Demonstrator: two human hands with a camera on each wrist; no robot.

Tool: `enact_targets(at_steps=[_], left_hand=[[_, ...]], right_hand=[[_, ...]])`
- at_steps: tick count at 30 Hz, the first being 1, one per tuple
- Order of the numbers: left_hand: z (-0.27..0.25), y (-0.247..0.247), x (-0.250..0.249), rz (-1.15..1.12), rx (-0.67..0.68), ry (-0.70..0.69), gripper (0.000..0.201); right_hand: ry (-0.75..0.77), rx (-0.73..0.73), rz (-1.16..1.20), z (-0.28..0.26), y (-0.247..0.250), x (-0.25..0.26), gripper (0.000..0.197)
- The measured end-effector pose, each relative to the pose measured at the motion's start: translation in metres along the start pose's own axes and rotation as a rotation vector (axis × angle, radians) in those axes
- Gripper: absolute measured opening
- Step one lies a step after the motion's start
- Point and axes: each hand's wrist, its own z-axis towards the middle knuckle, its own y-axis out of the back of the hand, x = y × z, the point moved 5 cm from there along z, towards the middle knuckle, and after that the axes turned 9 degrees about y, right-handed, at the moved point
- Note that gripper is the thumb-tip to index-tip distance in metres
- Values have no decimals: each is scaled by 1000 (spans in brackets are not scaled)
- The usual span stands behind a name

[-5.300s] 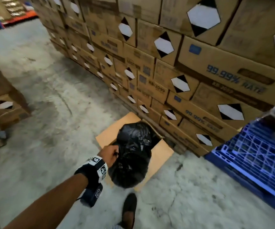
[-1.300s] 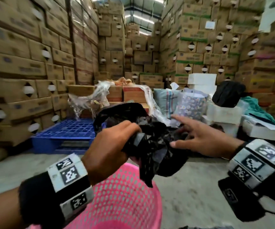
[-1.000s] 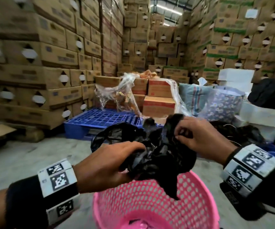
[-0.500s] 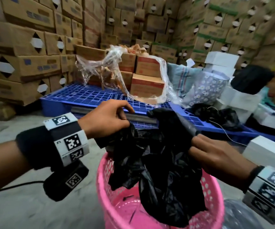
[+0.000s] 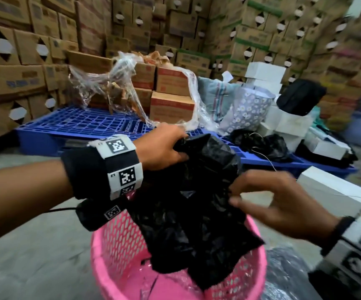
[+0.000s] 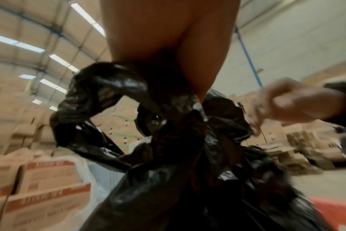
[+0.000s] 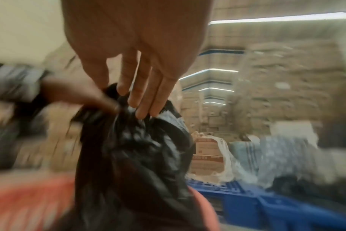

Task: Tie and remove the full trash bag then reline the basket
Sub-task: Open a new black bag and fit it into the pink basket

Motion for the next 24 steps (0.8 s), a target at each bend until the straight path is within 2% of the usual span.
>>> enact_targets(at_steps=[2,3,4,6,7,8,9,10,12,13,15,18,19,21,24], left_hand=[[-10,9,-9,77,-24,-51,8],[-16,12,-15,109,-22,-70,8],[-20,13,-21,131,-15,-85,6],[-33,11,-38,178,32,-133,6],[-38,8,-45,184,74,-156,9],[-45,5,-52,202,122,-156,15],[-50,1,-55,230,156,-135,26],[-56,-1,-54,282,172,-81,40],[-67,-1,-45,407,172,24,61],[-74,3,-40,472,159,81,62],[-88,15,-26,581,143,163,50],[-109,34,-12,649,117,156,14],[-113,37,-9,660,121,158,10],[-119,40,-4,707,164,214,10],[-124,35,6,842,315,341,21]], right_hand=[[-116,-283,154,1,26,-12,24],[-152,-341,203,5,35,-19,30],[-179,-301,222,12,39,-23,41],[-198,7,174,30,26,-24,74],[-157,151,130,36,15,-22,73],[-100,227,91,39,4,-21,57],[-63,247,55,41,-5,-20,35],[-49,236,37,39,-12,-22,22],[-62,231,53,29,-23,-34,17],[-68,261,53,22,-28,-38,20],[-66,365,64,5,-39,-42,30],[-34,488,148,-11,-48,-38,37],[-31,499,154,-13,-47,-39,39],[-43,521,145,-10,-44,-40,37],[-93,555,77,-14,-35,-44,29]])
